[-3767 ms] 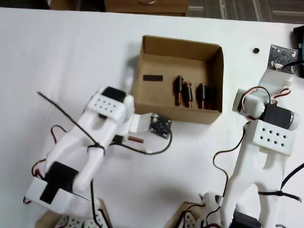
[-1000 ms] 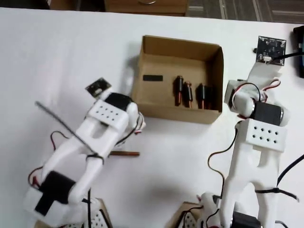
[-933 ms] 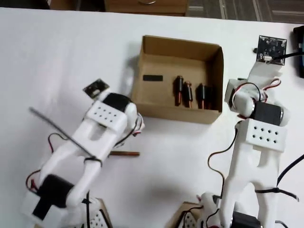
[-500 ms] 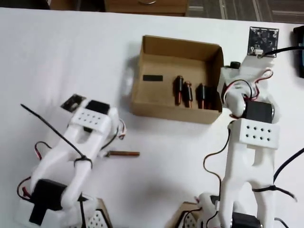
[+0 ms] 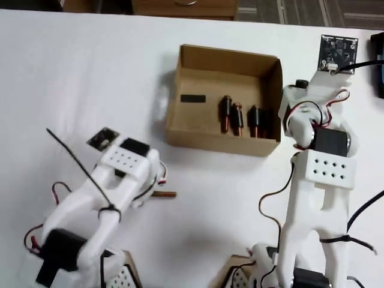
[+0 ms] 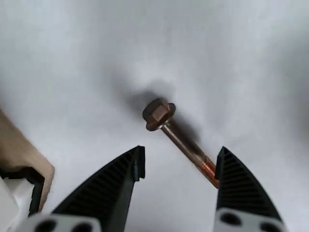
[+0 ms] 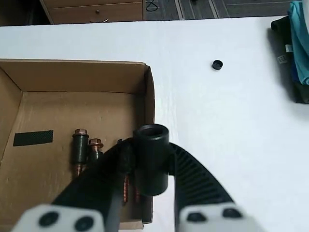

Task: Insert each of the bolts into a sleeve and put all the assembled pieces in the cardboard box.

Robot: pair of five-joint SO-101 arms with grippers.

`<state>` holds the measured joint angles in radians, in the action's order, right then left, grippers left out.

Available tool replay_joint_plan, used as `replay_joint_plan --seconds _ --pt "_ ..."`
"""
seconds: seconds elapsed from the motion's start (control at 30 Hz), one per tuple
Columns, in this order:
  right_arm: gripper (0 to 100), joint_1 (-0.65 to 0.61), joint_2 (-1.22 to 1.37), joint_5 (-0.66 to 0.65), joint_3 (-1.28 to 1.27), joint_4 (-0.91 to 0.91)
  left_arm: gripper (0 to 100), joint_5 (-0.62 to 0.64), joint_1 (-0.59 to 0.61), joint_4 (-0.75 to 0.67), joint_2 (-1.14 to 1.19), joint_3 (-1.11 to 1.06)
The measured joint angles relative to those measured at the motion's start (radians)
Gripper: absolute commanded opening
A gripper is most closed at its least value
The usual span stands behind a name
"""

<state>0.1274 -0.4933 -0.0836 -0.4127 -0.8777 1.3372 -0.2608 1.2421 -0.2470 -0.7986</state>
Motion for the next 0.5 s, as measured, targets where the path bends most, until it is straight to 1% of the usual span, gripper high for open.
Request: replay_joint_plan --seconds 0.07,0.2,0.27,0.4,0.5 --pt "2.0 0.0 0.0 0.0 0.0 0.0 23 0.0 0.005 -0.028 -0.035 -0.043" --pt "2.0 0.0 0.0 0.0 0.0 0.0 9 0.0 0.068 -0.097 -0.055 -0.126" --pt "2.0 0.0 0.0 0.0 0.0 0.0 4 0.0 0.091 -0.133 -0.06 -0.157" --pt "2.0 0.0 0.0 0.0 0.0 0.0 6 0.0 0.095 -0.196 -0.061 -0.167" --pt "2.0 0.0 0.0 0.0 0.0 0.0 8 0.0 0.094 -0.218 -0.061 -0.169"
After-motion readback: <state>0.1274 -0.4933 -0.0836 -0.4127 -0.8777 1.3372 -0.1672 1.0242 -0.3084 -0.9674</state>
